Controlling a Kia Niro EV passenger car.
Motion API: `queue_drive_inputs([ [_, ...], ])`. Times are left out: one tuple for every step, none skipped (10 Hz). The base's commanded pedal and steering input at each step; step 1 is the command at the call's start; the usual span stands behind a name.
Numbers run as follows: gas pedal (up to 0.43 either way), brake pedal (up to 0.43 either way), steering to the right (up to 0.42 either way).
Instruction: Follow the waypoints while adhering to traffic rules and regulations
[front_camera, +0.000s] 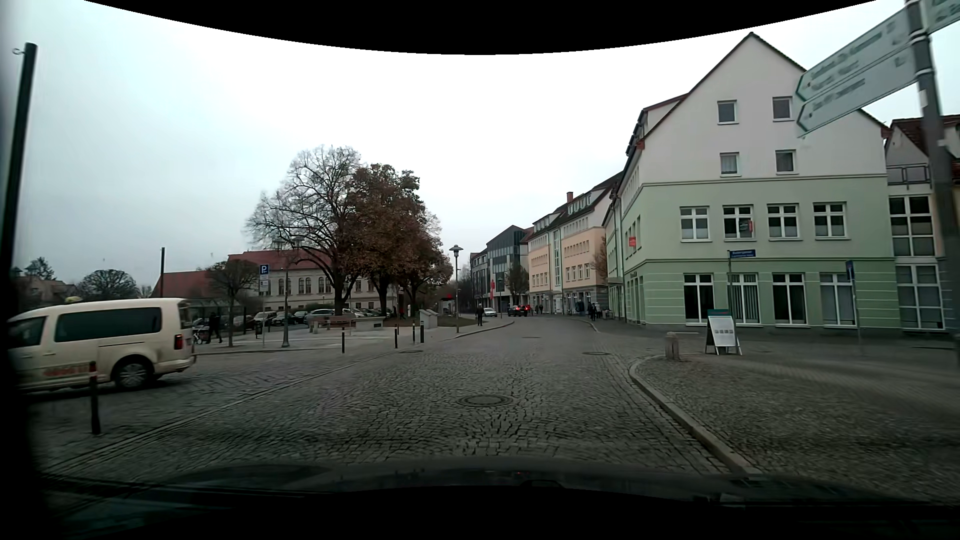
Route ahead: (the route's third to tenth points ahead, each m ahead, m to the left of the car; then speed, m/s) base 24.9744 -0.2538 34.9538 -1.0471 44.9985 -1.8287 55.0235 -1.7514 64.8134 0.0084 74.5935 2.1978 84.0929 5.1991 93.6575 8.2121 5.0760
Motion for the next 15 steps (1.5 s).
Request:
queue_drive_inputs([
  [0.098, 0.0, 0.048],
  [0.098, 0.0, 0.048],
  [0.098, 0.0, 0.048],
  [0.098, 0.0, 0.046],
  [0.098, 0.0, 0.045],
  [0.098, 0.0, 0.046],
  [0.098, 0.0, 0.048],
  [0.098, 0.0, 0.048],
  [0.098, 0.0, 0.049],
  [0.098, 0.0, 0.049],
  [0.098, 0.0, 0.048],
  [0.098, 0.0, 0.046],
  [0.098, 0.0, 0.046],
  [0.11, 0.0, 0.046],
  [0.11, 0.0, 0.046],
])
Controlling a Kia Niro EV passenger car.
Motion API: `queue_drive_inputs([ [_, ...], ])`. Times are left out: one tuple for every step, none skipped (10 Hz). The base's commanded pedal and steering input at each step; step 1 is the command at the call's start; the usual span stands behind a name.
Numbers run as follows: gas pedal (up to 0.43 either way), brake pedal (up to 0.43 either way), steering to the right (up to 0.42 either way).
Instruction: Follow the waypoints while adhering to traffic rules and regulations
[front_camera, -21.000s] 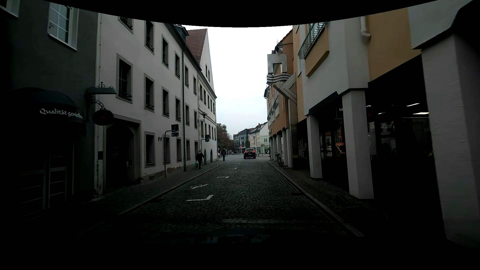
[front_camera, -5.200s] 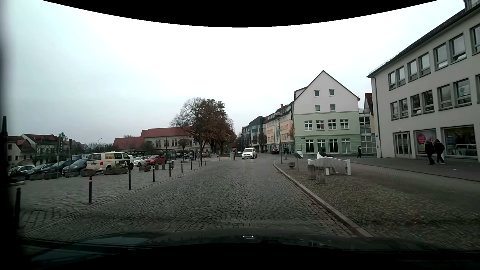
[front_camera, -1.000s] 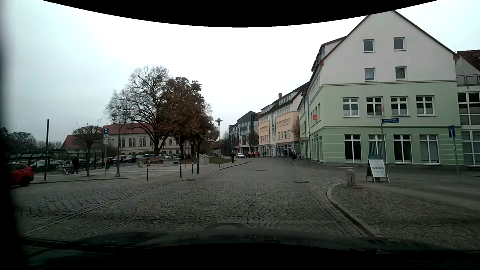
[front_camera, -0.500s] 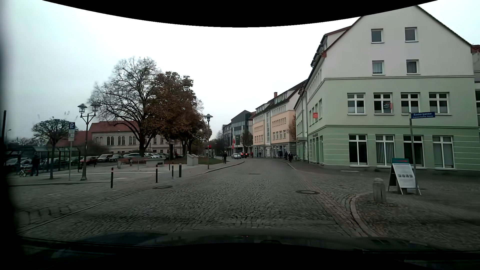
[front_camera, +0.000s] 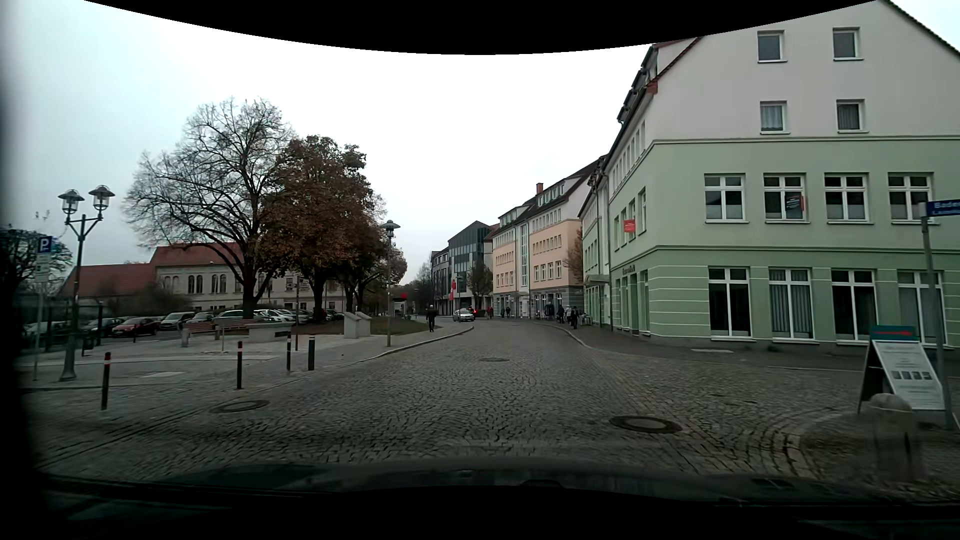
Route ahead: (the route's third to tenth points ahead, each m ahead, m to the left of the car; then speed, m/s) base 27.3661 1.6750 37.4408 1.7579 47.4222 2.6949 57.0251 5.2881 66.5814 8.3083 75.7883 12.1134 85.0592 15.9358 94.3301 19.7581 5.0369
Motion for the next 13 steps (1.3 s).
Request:
queue_drive_inputs([
  [0.11, 0.0, 0.046],
  [0.11, 0.0, 0.047],
  [0.11, 0.0, 0.049],
  [0.11, 0.0, 0.049],
  [0.11, 0.0, 0.05],
  [0.11, 0.0, 0.05],
  [0.11, 0.0, 0.049],
  [0.11, 0.0, 0.046],
  [0.11, 0.0, 0.037],
  [0.11, 0.0, 0.031],
  [0.11, 0.0, 0.025],
  [0.11, 0.0, 0.024],
  [0.11, 0.0, 0.024],
])
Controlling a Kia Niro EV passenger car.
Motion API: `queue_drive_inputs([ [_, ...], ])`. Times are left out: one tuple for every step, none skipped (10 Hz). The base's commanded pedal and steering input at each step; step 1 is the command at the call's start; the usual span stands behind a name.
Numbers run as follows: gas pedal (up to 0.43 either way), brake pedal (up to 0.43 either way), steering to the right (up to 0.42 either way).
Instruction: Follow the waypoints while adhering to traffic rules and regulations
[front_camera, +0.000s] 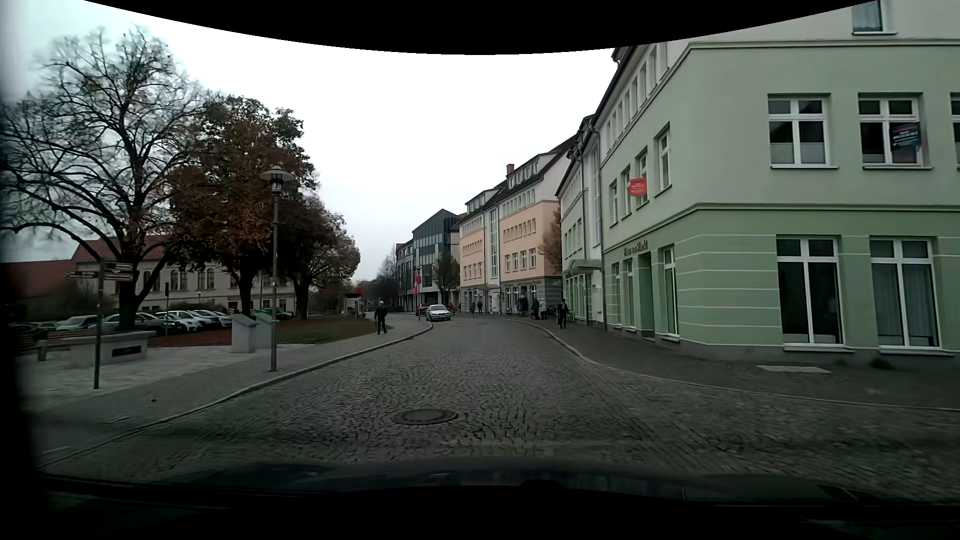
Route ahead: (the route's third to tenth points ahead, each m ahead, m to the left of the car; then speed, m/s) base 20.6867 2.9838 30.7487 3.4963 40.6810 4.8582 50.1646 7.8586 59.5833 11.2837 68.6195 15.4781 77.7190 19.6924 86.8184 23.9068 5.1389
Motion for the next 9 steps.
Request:
queue_drive_inputs([
  [0.11, 0.0, 0.023],
  [0.11, 0.0, 0.021],
  [0.11, 0.0, 0.019],
  [0.11, 0.0, 0.019],
  [0.11, 0.0, 0.021],
  [0.11, 0.0, 0.024],
  [0.11, 0.0, 0.024],
  [0.11, 0.0, 0.021],
  [0.11, 0.0, 0.017],
])
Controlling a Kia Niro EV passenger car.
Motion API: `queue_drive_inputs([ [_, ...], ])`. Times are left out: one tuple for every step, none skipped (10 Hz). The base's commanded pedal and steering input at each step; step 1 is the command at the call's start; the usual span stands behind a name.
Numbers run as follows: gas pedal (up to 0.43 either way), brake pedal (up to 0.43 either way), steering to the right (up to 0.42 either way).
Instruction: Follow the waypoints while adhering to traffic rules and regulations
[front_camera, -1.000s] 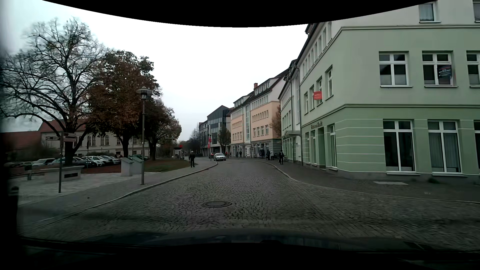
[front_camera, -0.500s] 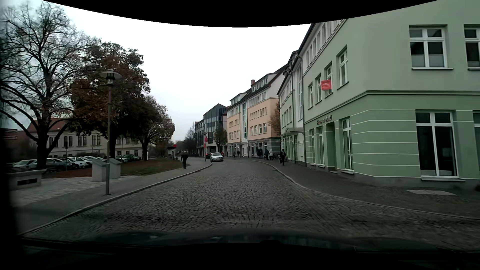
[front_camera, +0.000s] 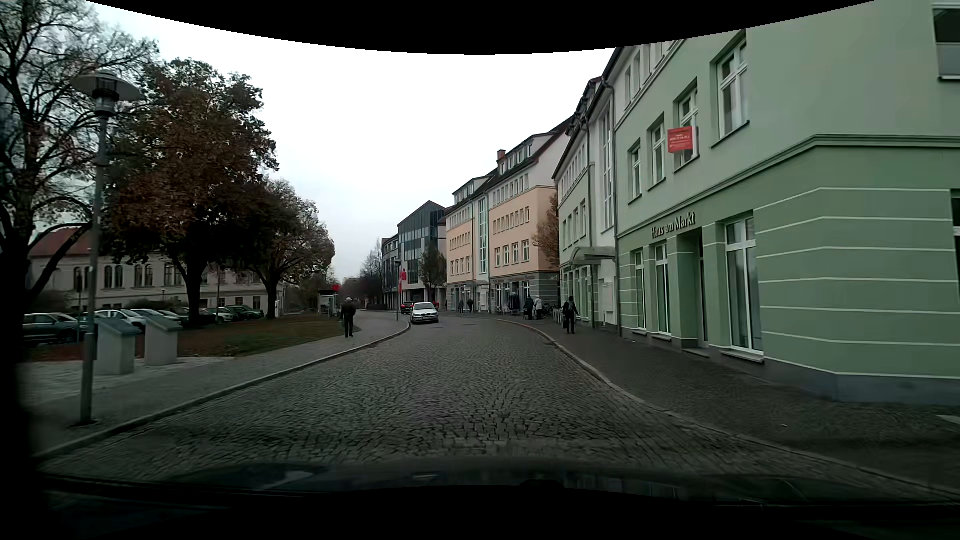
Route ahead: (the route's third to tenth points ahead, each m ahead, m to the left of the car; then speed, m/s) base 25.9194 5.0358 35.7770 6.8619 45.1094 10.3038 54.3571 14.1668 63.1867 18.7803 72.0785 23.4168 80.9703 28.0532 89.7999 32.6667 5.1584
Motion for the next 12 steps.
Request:
queue_drive_inputs([
  [0.11, 0.0, 0.013],
  [0.11, 0.0, 0.014],
  [0.11, 0.0, 0.012],
  [0.11, 0.0, 0.008],
  [0.11, 0.0, 0.004],
  [0.11, 0.0, 0.002],
  [0.118, 0.0, 0.0],
  [0.118, 0.0, 0.0],
  [0.118, 0.0, 0.0],
  [0.118, 0.0, -0.002],
  [0.118, 0.0, -0.005],
  [0.118, 0.0, -0.005],
])
